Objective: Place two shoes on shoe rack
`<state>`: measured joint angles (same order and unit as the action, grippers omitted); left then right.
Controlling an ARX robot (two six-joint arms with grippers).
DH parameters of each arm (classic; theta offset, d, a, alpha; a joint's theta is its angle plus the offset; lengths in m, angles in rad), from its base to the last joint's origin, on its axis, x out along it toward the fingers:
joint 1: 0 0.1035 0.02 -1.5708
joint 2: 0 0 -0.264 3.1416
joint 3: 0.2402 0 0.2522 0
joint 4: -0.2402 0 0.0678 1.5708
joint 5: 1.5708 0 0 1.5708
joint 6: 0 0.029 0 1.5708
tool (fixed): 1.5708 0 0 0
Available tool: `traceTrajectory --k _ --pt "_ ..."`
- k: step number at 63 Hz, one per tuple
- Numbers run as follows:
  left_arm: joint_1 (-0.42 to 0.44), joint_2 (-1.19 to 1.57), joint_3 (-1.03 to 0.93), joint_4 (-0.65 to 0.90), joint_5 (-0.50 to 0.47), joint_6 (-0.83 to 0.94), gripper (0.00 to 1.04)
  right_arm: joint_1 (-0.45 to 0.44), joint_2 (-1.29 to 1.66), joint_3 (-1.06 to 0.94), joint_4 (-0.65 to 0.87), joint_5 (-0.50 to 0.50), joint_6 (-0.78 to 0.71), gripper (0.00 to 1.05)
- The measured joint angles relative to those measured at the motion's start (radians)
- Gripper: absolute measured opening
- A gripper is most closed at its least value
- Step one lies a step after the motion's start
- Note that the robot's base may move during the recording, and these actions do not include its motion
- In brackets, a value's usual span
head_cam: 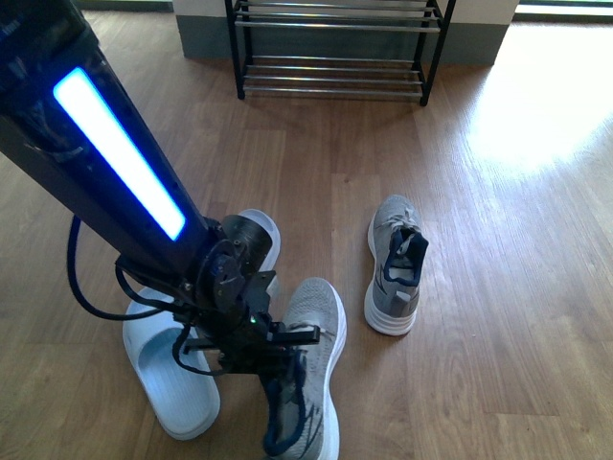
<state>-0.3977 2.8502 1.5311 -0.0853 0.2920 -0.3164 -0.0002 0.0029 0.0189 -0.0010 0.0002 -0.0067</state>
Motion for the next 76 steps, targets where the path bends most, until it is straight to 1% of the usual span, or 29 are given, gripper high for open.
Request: traceTrajectory --k 5,9,16,19,25,29,37,45,48,53,56,59,64,68,70,76 --pt "0.033 -0.053 -0.057 0.009 -0.085 0.001 0.01 0.000 0.000 0.000 0.000 0.000 0.000 0.96" --pt "0.061 -0.095 -0.101 0.021 -0.131 -0.001 0.01 0.000 0.000 0.000 0.000 0.000 0.000 0.96" --pt "0.117 -0.212 -0.205 0.051 -0.217 0.000 0.01 0.000 0.000 0.000 0.000 0.000 0.000 0.96" --pt "0.143 -0.287 -0.262 0.073 -0.275 0.006 0.01 0.000 0.000 0.000 0.000 0.000 0.000 0.96" --pt "0.180 -0.444 -0.362 0.116 -0.344 0.016 0.01 0.000 0.000 0.000 0.000 0.000 0.000 0.96" --pt "0.193 -0.556 -0.427 0.140 -0.360 0.023 0.01 0.000 0.000 0.000 0.000 0.000 0.000 0.96" --pt "0.195 -0.766 -0.557 0.169 -0.378 0.037 0.01 0.000 0.000 0.000 0.000 0.000 0.000 0.96" --pt "0.205 -1.062 -0.752 0.177 -0.463 0.083 0.01 0.000 0.000 0.000 0.000 0.000 0.000 0.96" --pt "0.212 -1.165 -0.815 0.184 -0.519 0.111 0.01 0.000 0.000 0.000 0.000 0.000 0.000 0.96" --pt "0.222 -1.320 -0.898 0.173 -0.569 0.129 0.01 0.000 0.000 0.000 0.000 0.000 0.000 0.96" --pt "0.223 -1.433 -0.958 0.167 -0.645 0.157 0.01 0.000 0.000 0.000 0.000 0.000 0.000 0.96" --pt "0.222 -1.524 -0.999 0.150 -0.689 0.163 0.01 0.000 0.000 0.000 0.000 0.000 0.000 0.96" --pt "0.190 -1.716 -1.093 0.159 -0.835 0.210 0.01 0.000 0.000 0.000 0.000 0.000 0.000 0.96" --pt "0.156 -1.849 -1.148 0.178 -0.935 0.241 0.01 0.000 0.000 0.000 0.000 0.000 0.000 0.96" --pt "0.146 -1.894 -1.156 0.181 -0.951 0.249 0.01 0.000 0.000 0.000 0.000 0.000 0.000 0.96" --pt "0.144 -1.922 -1.156 0.188 -0.960 0.257 0.01 0.000 0.000 0.000 0.000 0.000 0.000 0.96"
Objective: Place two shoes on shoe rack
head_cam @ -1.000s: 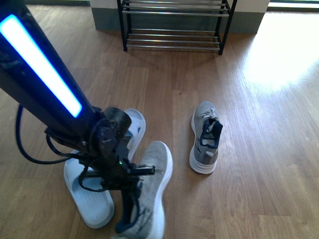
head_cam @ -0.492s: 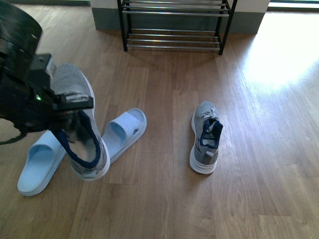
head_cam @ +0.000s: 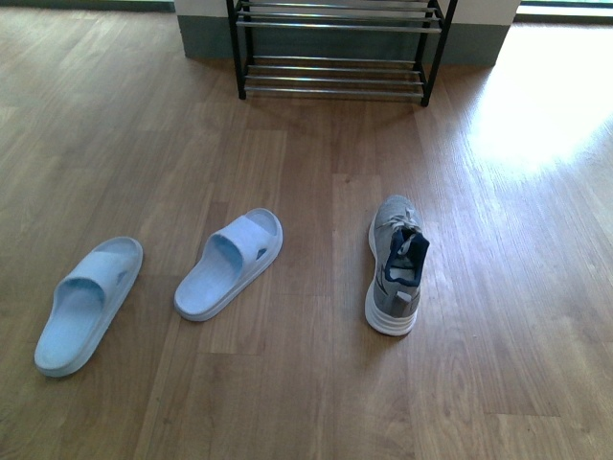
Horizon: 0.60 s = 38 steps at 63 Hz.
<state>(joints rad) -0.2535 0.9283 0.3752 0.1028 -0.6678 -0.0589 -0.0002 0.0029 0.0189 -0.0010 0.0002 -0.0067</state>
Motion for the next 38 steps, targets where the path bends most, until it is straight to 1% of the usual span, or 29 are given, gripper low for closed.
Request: traceTrajectory --k 38 --pt "-0.002 0.004 -0.005 0.000 0.005 0.014 0.01 0.000 0.000 0.000 0.000 0.000 0.000 0.96"
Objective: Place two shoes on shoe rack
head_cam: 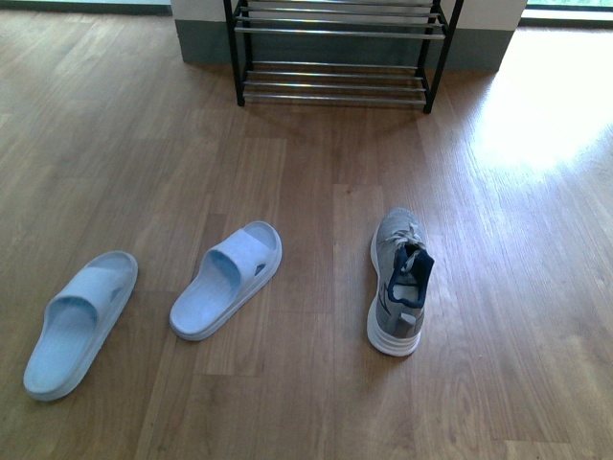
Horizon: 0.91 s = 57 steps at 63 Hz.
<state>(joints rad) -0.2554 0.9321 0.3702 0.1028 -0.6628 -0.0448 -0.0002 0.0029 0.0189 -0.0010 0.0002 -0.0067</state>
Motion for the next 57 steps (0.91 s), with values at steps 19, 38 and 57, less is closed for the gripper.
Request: traceTrajectory --k 19,38,57 --pt "0.000 0.000 0.000 0.000 0.000 0.000 0.01 0.000 0.000 0.000 0.000 0.002 0.000 0.96" --pt "-0.002 0.001 -0.001 0.000 0.000 0.000 0.01 0.000 0.001 0.000 0.000 -0.002 0.000 0.96" --pt "-0.002 0.001 -0.001 0.000 0.001 0.000 0.01 -0.021 0.325 0.037 -0.107 -0.121 -0.142 0.96"
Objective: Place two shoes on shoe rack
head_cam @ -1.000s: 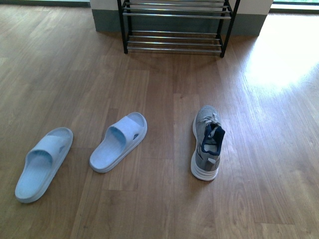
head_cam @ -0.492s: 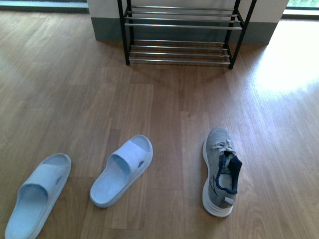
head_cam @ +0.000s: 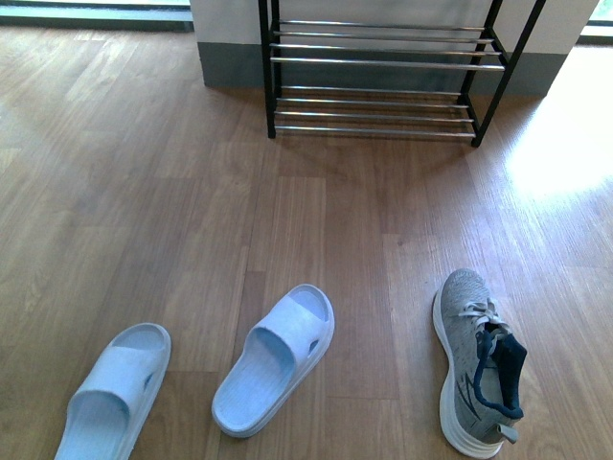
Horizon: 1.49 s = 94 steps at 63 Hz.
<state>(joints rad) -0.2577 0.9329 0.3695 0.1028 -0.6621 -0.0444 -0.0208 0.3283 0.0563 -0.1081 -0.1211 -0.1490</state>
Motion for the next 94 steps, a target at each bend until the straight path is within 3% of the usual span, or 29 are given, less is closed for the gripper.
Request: traceTrajectory --k 17,24,36,49,70,94 --pt "0.000 0.000 0.000 0.000 -0.001 0.000 0.01 -0.027 0.958 0.004 0.724 0.015 -0.020 0.96" --pt "0.000 0.000 0.000 0.000 0.000 0.000 0.01 -0.057 1.349 0.095 0.927 -0.010 0.040 0.96" --pt "0.000 0.000 0.000 0.000 0.000 0.000 0.01 -0.051 1.847 0.243 0.977 -0.082 0.234 0.96" --pt "0.000 0.000 0.000 0.000 0.000 0.000 0.01 -0.007 2.007 0.330 1.021 -0.085 0.298 0.96" --pt "0.000 0.000 0.000 0.000 0.000 0.000 0.01 0.019 2.167 0.491 1.115 -0.021 0.271 0.96" --pt "0.000 0.000 0.000 0.000 0.000 0.000 0.01 0.010 2.309 0.642 1.117 0.021 0.179 0.96"
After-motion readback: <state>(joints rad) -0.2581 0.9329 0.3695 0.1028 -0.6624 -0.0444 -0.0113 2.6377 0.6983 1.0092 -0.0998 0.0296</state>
